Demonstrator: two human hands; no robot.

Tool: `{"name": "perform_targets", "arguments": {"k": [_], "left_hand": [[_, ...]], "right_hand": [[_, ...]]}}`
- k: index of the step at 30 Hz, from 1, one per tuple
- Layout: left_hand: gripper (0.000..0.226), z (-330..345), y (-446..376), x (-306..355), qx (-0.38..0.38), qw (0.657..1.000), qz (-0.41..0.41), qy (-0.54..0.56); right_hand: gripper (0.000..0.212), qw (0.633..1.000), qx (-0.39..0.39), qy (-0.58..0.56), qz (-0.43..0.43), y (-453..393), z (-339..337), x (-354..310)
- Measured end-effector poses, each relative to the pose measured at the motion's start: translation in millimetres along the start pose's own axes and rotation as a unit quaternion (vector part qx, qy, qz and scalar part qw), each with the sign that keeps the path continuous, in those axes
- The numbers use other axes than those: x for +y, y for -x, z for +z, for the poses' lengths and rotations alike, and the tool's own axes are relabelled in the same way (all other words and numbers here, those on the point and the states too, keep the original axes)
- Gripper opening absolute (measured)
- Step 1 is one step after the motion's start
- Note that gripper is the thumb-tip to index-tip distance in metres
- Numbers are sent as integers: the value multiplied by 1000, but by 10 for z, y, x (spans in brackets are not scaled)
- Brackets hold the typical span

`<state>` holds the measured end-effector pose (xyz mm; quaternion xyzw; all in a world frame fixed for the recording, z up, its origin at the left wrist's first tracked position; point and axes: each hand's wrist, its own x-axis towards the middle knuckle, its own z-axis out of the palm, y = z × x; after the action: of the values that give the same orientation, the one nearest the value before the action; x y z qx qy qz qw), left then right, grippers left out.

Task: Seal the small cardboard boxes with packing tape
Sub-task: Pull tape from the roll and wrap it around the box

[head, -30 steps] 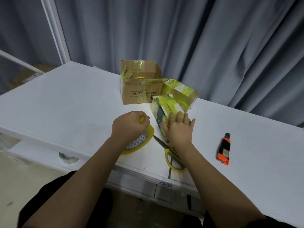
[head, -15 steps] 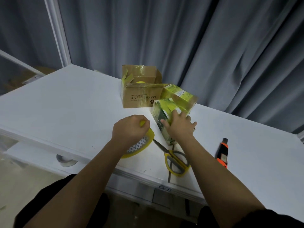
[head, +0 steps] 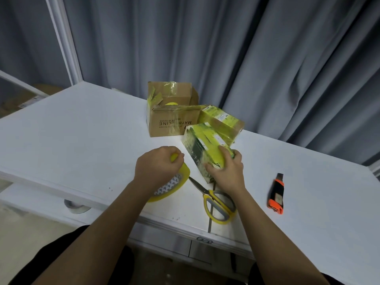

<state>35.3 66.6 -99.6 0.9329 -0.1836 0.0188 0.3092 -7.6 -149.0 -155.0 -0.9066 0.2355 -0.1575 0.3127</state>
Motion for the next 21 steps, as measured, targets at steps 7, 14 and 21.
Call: {"name": "perform_targets", "arguments": {"k": [7,14,21], "left_hand": [[30,-5,2,-44,2,1000,-3,14],[25,-6,-15,-40,-3,1000,15,11],[32,-63,60,-84,-11,999,44,29]], "right_hand": [[71,990,-127,21,-56,-252,-490,192],[76,978,-110,138,-113,8,-711,6],[39,978,-182,-103,6,498,-25,-729]]}}
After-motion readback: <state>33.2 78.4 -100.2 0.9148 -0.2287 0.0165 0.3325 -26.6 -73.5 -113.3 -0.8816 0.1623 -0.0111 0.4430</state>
